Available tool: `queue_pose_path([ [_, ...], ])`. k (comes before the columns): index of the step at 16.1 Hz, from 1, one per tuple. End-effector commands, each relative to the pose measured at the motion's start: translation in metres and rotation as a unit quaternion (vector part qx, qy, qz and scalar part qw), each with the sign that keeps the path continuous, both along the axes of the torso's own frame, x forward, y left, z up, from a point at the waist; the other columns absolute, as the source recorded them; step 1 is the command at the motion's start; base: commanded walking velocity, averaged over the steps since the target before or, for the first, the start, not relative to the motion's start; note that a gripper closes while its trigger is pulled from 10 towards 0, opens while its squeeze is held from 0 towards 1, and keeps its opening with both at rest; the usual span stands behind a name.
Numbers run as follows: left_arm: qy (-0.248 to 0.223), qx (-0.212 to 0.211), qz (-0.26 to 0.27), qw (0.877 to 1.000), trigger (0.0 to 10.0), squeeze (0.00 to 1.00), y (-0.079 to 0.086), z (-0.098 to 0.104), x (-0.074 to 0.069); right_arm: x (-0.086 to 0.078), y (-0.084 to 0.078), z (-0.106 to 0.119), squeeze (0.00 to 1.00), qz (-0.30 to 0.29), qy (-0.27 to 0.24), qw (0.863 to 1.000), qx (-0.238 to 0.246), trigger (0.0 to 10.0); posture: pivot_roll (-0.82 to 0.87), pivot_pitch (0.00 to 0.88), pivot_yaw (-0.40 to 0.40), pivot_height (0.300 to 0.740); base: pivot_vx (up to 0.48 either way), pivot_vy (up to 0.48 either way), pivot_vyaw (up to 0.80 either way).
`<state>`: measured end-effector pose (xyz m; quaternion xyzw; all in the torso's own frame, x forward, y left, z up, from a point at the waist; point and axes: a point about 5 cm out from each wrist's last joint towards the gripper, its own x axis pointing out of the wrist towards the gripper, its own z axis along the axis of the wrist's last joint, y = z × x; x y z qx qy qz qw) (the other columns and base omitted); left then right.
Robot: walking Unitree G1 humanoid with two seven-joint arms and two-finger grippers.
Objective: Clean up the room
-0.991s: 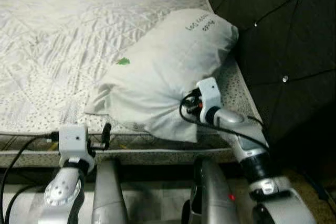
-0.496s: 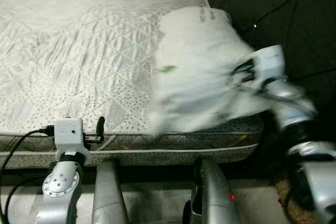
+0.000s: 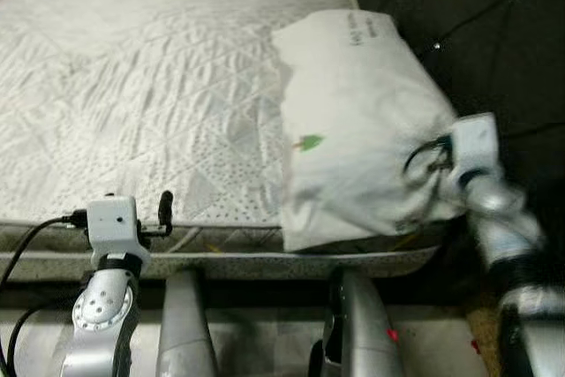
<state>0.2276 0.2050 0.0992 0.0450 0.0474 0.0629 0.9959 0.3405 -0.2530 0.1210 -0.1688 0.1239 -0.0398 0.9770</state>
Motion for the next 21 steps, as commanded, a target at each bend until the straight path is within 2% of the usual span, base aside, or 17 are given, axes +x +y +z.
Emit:
queue_pose_path([
  [1, 0.001, 0.004, 0.000, 1.000, 10.0, 0.00, -0.002, -0.001, 0.001, 0.000, 0.013, 0.004, 0.00, 0.022, -0.011, 1.000, 0.004, 0.0, 0.06, 0.009, -0.064, 0.533, 0.000, 0.000, 0.00],
  [2, 0.000, 0.004, 0.000, 1.000, 10.0, 0.00, -0.002, 0.000, 0.001, -0.005, 0.024, -0.002, 0.00, 0.034, -0.009, 0.999, 0.012, 0.0, 0.06, 0.020, -0.062, 0.533, 0.000, 0.000, 0.00],
  [3, -0.001, 0.005, -0.001, 1.000, 10.0, 0.00, -0.002, 0.000, 0.001, -0.012, 0.048, -0.011, 0.00, 0.069, -0.004, 0.997, 0.032, 0.0, 0.06, 0.012, -0.062, 0.533, 0.000, 0.000, 0.00],
  [5, -0.002, 0.008, -0.002, 1.000, 10.0, 0.00, -0.001, 0.001, 0.000, -0.015, 0.064, -0.014, 0.00, 0.089, -0.003, 0.995, 0.042, 0.0, 0.07, 0.010, -0.064, 0.533, 0.000, 0.000, 0.00],
  [6, -0.003, 0.010, -0.001, 1.000, 10.0, 0.00, 0.002, 0.002, 0.001, -0.013, 0.066, -0.014, 0.00, 0.090, 0.000, 0.995, 0.037, 0.0, 0.08, 0.007, -0.058, 0.533, 0.000, 0.000, 0.00],
  [8, -0.005, 0.013, -0.001, 1.000, 10.0, 0.00, 0.004, 0.003, 0.003, -0.001, 0.050, -0.005, 0.00, 0.066, -0.011, 0.998, 0.019, 0.0, 0.08, 0.001, -0.051, 0.533, 0.000, 0.000, 0.00],
  [10, -0.007, 0.013, 0.000, 1.000, 10.0, 0.00, 0.004, 0.004, 0.005, 0.018, 0.012, 0.021, 0.00, -0.016, -0.030, 0.998, 0.044, 0.0, 0.08, 0.000, -0.049, 0.533, 0.000, 0.000, 0.00],
  [11, -0.008, 0.013, 0.000, 1.000, 10.0, 0.00, 0.003, 0.004, 0.005, 0.019, 0.007, 0.025, 0.00, -0.024, -0.035, 0.998, 0.038, 0.0, 0.08, 0.000, -0.049, 0.533, 0.000, 0.000, 0.00],
  [13, -0.009, 0.010, 0.000, 1.000, 10.0, 0.00, 0.000, 0.003, 0.004, 0.025, -0.020, 0.048, 0.00, -0.078, -0.066, 0.995, 0.022, 0.0, 0.09, 0.000, -0.052, 0.533, 0.000, 0.000, 0.00],
  [15, -0.008, 0.009, 0.001, 1.000, 10.0, 0.00, -0.001, 0.002, 0.003, 0.028, -0.039, 0.063, 0.00, -0.120, -0.084, 0.989, 0.011, 0.0, 0.09, 0.000, -0.052, 0.533, 0.000, 0.000, 0.00],
  [19, -0.007, 0.012, 0.005, 1.000, 10.0, 0.00, 0.003, 0.001, 0.002, 0.020, -0.054, 0.060, 0.00, -0.151, -0.086, 0.985, -0.015, 0.0, 0.09, 0.000, -0.055, 0.533, 0.000, 0.000, 0.00],
  [21, -0.006, 0.015, 0.001, 1.000, 10.0, 0.00, 0.002, 0.001, 0.005, 0.006, -0.070, 0.051, 0.00, -0.164, -0.081, 0.982, -0.037, 0.0, 0.08, 0.000, -0.050, 0.533, 0.000, 0.000, 0.00],
])
